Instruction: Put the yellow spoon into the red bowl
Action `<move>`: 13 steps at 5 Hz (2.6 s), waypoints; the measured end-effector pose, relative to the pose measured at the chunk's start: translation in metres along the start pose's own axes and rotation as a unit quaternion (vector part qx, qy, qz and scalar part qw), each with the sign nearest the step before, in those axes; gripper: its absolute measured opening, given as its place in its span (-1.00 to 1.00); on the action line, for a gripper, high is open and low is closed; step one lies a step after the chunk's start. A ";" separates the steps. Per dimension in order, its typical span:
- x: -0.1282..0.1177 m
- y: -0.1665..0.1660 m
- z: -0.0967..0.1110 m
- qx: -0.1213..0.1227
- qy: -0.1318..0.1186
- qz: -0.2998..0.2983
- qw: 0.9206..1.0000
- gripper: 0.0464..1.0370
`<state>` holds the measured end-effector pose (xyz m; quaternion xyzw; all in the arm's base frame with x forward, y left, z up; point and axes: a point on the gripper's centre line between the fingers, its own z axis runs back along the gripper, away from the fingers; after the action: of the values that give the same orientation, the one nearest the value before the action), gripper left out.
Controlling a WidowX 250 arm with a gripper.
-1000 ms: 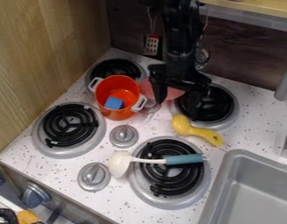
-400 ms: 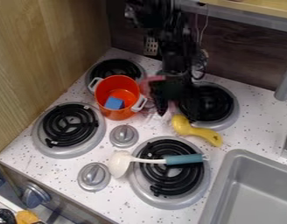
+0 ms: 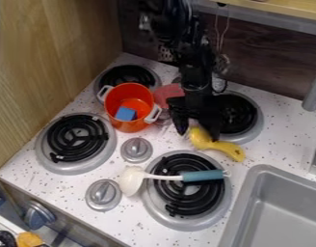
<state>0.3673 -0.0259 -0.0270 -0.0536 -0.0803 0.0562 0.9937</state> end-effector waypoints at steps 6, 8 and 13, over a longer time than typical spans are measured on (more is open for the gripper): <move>-0.015 0.006 0.024 0.018 -0.005 0.042 0.999 -0.09; -0.019 0.014 0.059 0.045 -0.109 0.108 0.987 -0.12; 0.004 0.087 0.093 0.071 -0.239 0.152 0.956 -0.12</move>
<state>0.3473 0.0698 0.0544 0.0208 -0.3021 0.2238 0.9264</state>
